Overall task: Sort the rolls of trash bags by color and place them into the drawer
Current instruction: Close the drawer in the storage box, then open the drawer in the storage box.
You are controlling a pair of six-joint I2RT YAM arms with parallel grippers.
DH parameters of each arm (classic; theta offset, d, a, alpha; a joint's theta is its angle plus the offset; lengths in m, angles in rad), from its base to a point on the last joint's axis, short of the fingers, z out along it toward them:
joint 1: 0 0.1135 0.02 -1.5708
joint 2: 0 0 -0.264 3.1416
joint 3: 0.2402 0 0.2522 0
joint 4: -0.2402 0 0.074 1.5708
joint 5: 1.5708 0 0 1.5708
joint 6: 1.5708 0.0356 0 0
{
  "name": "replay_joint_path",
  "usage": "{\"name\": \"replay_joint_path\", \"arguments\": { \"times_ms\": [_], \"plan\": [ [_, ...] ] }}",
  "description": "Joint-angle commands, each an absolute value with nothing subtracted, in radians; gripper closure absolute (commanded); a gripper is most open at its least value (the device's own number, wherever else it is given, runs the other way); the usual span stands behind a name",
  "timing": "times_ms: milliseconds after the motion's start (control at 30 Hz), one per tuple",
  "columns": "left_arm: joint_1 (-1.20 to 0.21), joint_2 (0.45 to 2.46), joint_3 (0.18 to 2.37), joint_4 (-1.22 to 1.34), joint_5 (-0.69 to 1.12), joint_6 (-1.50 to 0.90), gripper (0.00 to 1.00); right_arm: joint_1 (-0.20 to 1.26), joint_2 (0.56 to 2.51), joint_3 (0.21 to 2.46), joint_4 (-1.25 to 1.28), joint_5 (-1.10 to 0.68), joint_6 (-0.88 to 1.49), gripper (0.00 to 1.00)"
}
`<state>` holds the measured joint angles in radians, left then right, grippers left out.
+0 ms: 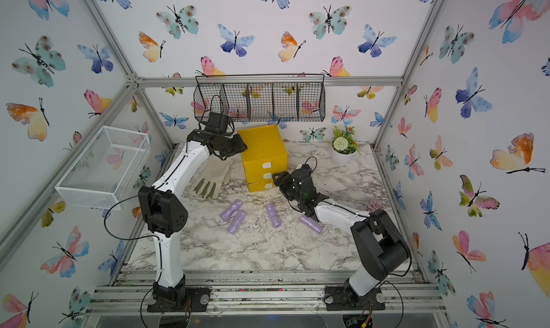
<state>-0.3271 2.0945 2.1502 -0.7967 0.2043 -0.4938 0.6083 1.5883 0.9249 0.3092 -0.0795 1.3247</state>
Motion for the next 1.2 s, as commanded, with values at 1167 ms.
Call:
{"name": "replay_joint_path", "arguments": {
  "times_ms": [1167],
  "plan": [
    [-0.327,2.106,2.111,-0.881,0.236,-0.491,0.61,0.644,2.002,1.196,0.273,-0.052,1.734,0.52]
  ]
}}
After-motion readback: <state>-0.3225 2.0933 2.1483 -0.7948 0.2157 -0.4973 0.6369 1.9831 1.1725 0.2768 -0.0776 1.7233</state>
